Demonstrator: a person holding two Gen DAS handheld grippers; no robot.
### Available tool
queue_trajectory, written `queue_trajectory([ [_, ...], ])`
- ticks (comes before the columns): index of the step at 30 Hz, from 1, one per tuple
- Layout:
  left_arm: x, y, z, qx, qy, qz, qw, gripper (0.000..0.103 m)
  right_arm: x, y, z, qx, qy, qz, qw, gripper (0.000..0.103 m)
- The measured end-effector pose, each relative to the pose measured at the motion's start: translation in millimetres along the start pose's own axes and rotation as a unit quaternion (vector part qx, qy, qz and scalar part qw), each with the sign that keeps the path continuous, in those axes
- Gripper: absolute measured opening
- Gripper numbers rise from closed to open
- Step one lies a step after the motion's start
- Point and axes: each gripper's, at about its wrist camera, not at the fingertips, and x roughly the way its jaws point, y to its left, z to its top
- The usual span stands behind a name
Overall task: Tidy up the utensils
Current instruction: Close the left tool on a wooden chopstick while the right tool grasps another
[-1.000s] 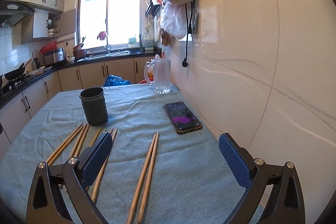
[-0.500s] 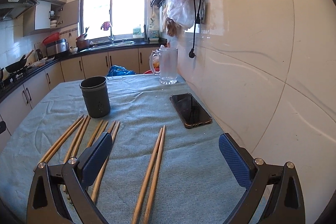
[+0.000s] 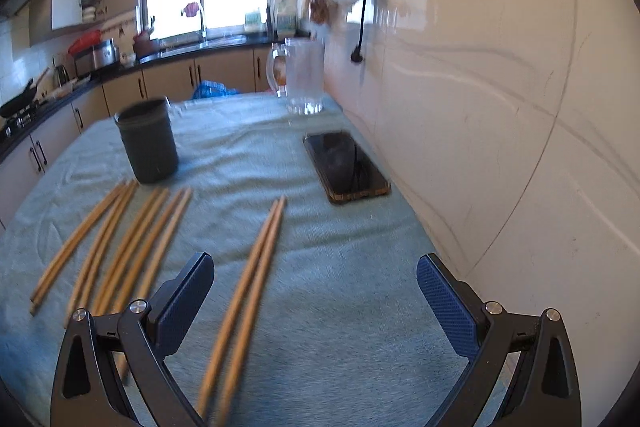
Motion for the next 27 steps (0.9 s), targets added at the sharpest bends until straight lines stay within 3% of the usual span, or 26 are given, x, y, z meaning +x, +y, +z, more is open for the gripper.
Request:
queue_trajectory([
  [4, 27.7, -3.7, 13.2, 0.005, 0.038, -0.045, 0.9982, 0.101, 27.2, -11.5, 1.9, 0.019, 0.047, 0.024, 0.998, 0.103],
  [9, 72.0, -20.8, 32.9, 0.022, 0.086, -0.094, 0.9916, 0.078, 57.3, -15.7, 12.2, 0.044, 0.09, 0.058, 0.993, 0.097],
  [14, 114.6, -41.3, 40.3, 0.031, 0.132, -0.147, 0.9799, 0.059, 78.5, -7.0, 16.7, 0.039, 0.122, 0.087, 0.988, 0.067],
  [16, 128.5, -50.9, 40.1, 0.039, 0.148, -0.16, 0.9752, 0.05, 81.1, -1.4, 15.5, 0.033, 0.13, 0.091, 0.987, 0.063],
  [19, 142.8, -63.5, 38.7, 0.058, 0.165, -0.166, 0.9705, 0.035, 84.2, 6.4, 11.6, 0.02, 0.137, 0.093, 0.986, 0.059],
  [23, 148.4, -73.3, 40.4, 0.076, 0.159, -0.157, 0.9718, 0.02, 89.5, 14.1, 7.9, 0.002, 0.146, 0.081, 0.986, 0.051],
  [27, 150.3, -70.7, 39.5, 0.066, 0.161, -0.164, 0.9711, 0.013, 90.5, 15.7, 8.1, -0.002, 0.15, 0.072, 0.986, 0.047],
])
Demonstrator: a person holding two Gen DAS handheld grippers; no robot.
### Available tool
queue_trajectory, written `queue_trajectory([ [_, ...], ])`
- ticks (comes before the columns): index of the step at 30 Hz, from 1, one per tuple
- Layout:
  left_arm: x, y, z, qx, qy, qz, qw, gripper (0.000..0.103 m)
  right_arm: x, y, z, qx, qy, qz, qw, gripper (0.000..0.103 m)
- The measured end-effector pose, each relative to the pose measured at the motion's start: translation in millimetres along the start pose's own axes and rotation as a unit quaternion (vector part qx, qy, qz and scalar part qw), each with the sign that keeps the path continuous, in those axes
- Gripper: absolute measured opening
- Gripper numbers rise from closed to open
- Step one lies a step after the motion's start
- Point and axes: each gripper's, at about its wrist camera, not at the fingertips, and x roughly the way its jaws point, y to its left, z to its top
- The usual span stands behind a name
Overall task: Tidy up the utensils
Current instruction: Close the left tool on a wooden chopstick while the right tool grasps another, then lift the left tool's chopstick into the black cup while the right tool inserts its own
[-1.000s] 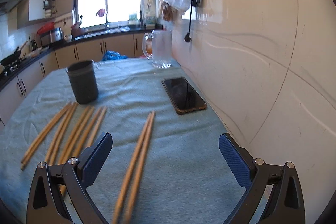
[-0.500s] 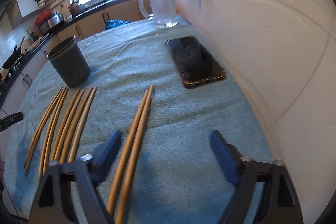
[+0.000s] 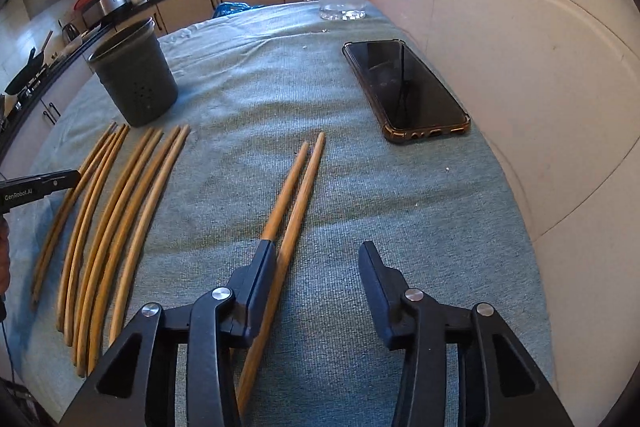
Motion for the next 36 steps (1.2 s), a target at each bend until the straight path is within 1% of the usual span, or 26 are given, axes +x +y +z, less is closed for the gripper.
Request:
queue_trajectory([
  [1, 0.4, 1.7, -0.2, -0.003, 0.001, 0.0, 1.0, 0.011, -0.2, 0.0, -0.5, 0.0, 0.001, -0.002, 1.0, 0.047],
  [4, 0.3, 8.5, 4.4, -0.014, 0.011, -0.004, 0.9998, 0.01, 1.4, 1.4, 1.3, -0.002, 0.007, -0.006, 1.0, 0.047],
  [8, 8.3, 6.0, 17.1, -0.01, 0.028, 0.013, 0.9995, 0.011, 8.8, 1.5, 10.4, -0.003, 0.029, -0.012, 1.0, 0.047],
  [11, 15.4, 0.7, 29.1, -0.003, 0.041, 0.029, 0.9987, 0.011, 17.0, 0.6, 22.0, -0.013, 0.055, -0.02, 0.998, 0.047],
  [14, 23.3, 0.0, 42.8, -0.005, 0.052, 0.032, 0.9981, 0.012, 23.7, -1.2, 33.5, -0.014, 0.075, -0.021, 0.997, 0.047],
  [17, 33.6, 1.2, 56.3, -0.006, 0.054, 0.036, 0.9979, 0.015, 32.4, -0.8, 42.4, -0.016, 0.086, -0.029, 0.996, 0.047],
  [21, 41.9, 4.2, 68.8, -0.015, 0.045, 0.03, 0.9984, 0.017, 39.2, 2.1, 51.8, -0.013, 0.081, -0.03, 0.996, 0.047],
  [22, 43.3, 4.4, 70.1, -0.015, 0.04, 0.029, 0.9986, 0.017, 39.6, 2.7, 52.6, -0.012, 0.077, -0.028, 0.997, 0.042],
  [23, 43.6, 3.6, 70.3, -0.01, 0.037, 0.031, 0.9988, 0.014, 39.8, 3.8, 52.7, -0.015, 0.071, -0.026, 0.997, 0.028],
  [24, 45.7, 2.3, 71.2, -0.004, 0.034, 0.034, 0.9988, 0.007, 39.5, 5.6, 52.7, -0.019, 0.066, -0.024, 0.997, 0.02],
  [25, 46.1, -0.6, 69.2, -0.001, 0.032, 0.036, 0.9988, 0.006, 39.5, 6.0, 53.0, -0.021, 0.063, -0.023, 0.998, 0.012],
  [27, 44.1, 0.0, 68.7, -0.009, 0.027, 0.032, 0.9991, 0.006, 38.8, 1.2, 53.2, -0.008, 0.059, -0.005, 0.998, 0.008],
  [29, 33.4, 2.2, 66.5, -0.017, 0.011, 0.027, 0.9994, 0.006, 34.1, -2.9, 50.1, 0.004, 0.055, 0.003, 0.998, 0.007],
  [34, -10.8, -2.7, 54.2, -0.015, -0.037, 0.025, 0.9989, 0.006, 1.6, -9.7, 44.0, 0.02, 0.012, 0.026, 0.999, 0.007],
  [36, -29.7, -7.4, 48.6, -0.015, -0.057, 0.021, 0.9981, 0.006, -18.2, -10.6, 40.1, 0.025, -0.011, 0.042, 0.999, 0.007],
])
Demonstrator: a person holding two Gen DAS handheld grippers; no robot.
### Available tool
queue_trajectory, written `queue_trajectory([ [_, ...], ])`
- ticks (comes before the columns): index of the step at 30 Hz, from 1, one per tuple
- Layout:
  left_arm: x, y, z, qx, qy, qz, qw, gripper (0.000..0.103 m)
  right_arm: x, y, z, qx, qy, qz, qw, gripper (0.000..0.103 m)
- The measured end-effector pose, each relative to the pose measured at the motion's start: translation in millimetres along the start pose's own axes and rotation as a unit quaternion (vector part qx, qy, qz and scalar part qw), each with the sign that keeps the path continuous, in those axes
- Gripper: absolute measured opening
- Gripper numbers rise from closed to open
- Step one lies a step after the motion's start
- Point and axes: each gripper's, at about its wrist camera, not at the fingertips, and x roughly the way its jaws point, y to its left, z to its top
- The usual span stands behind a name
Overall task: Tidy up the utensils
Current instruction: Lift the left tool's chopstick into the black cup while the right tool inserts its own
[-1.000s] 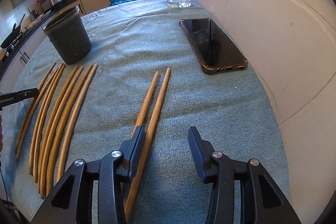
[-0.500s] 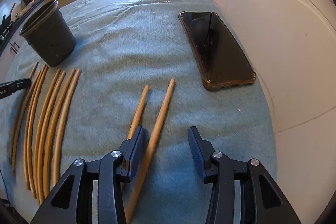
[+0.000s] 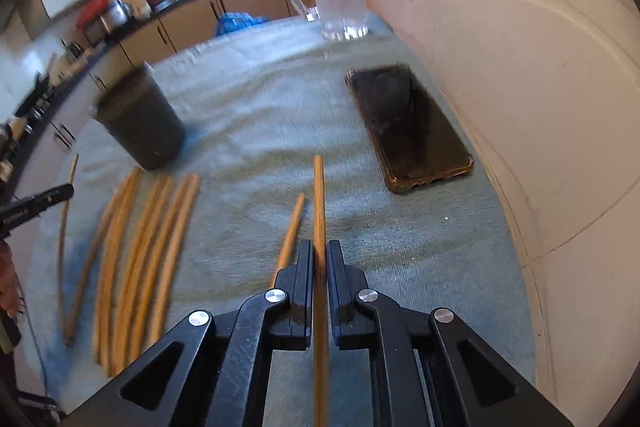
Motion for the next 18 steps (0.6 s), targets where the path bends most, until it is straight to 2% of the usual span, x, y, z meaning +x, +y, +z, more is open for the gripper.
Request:
queue_trajectory([
  [11, -123.7, -14.8, -50.0, -0.01, -0.108, -0.012, 0.994, 0.006, -99.2, 32.0, -17.8, -0.042, -0.104, 0.039, 0.993, 0.007],
  [18, -169.8, -31.4, -66.6, 0.015, -0.174, 0.005, 0.9846, 0.006, -147.1, 55.0, -20.0, -0.059, -0.165, 0.06, 0.983, 0.007],
])
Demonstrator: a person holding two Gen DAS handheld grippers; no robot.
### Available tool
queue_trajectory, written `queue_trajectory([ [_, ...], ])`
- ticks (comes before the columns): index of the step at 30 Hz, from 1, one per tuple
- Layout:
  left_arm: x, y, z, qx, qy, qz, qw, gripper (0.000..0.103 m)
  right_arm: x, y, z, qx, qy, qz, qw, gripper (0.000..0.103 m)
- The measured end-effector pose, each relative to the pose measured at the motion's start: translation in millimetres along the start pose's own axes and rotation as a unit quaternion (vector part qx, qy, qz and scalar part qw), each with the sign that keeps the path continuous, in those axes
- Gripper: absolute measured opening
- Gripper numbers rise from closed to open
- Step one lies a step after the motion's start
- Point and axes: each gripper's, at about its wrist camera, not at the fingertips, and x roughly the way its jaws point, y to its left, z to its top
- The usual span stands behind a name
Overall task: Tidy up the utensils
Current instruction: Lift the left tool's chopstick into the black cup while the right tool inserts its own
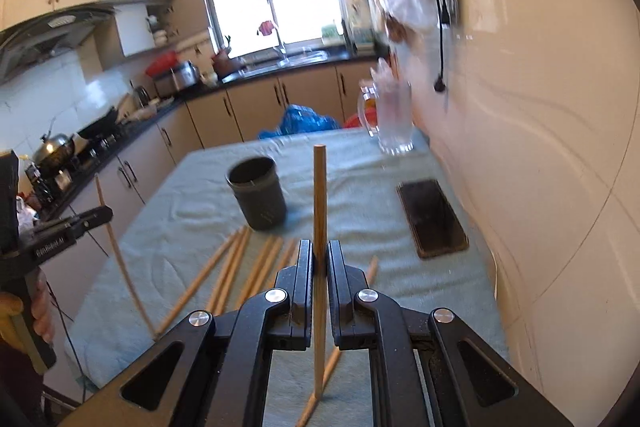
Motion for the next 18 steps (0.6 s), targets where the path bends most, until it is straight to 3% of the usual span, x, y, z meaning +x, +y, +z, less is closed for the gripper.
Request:
queue_trajectory([
  [7, -7.0, -8.0, 35.8, 0.0, -0.029, -0.018, 0.9994, 0.006, 1.4, 18.7, 29.4, -0.011, -0.027, 0.017, 0.999, 0.007],
  [18, 21.5, -25.5, 129.6, 0.0, -0.078, -0.022, 0.9967, 0.006, 41.7, 44.3, 111.1, 0.009, -0.092, 0.069, 0.993, 0.007],
])
